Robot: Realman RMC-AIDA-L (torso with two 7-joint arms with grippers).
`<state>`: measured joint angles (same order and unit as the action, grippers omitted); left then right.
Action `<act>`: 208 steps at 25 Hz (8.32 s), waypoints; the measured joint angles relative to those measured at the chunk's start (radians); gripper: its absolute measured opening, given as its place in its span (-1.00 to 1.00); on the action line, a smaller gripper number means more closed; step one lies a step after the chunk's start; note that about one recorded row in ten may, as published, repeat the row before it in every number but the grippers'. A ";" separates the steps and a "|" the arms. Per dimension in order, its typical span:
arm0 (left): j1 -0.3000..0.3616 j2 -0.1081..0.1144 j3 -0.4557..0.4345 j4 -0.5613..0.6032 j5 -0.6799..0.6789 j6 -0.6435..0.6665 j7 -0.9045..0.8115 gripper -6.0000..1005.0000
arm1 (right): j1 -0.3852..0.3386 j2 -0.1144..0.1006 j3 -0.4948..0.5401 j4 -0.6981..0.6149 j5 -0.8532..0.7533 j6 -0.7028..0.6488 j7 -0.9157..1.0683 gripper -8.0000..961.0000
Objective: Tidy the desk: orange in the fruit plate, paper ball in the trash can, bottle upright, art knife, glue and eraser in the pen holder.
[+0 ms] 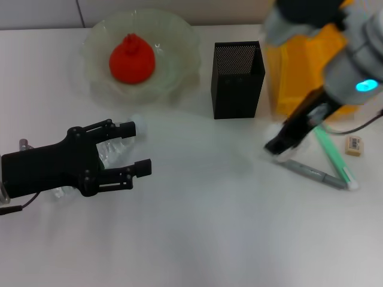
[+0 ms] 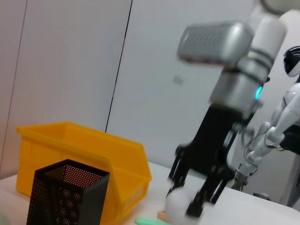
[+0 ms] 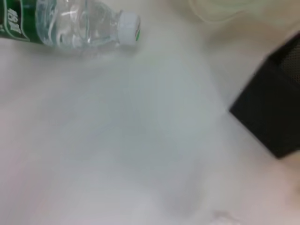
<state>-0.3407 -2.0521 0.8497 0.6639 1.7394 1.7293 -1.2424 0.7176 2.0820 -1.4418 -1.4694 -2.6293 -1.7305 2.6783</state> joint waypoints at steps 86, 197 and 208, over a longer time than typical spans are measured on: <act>-0.173 -0.014 0.186 0.621 0.441 -0.138 -0.663 0.55 | -0.394 0.002 0.239 0.023 0.271 0.156 -0.549 0.64; 0.154 -0.017 0.540 0.699 0.105 -0.824 -0.690 -0.11 | -0.373 0.003 0.411 0.162 0.623 0.092 -0.930 0.60; 0.150 -0.017 0.539 0.696 0.096 -0.824 -0.671 -0.10 | -0.365 0.001 0.389 0.170 0.619 0.119 -0.935 0.58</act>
<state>-0.1911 -2.0692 1.3891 1.3596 1.8352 0.9056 -1.9133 0.3529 2.0831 -1.0530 -1.2991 -2.0108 -1.6116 1.7429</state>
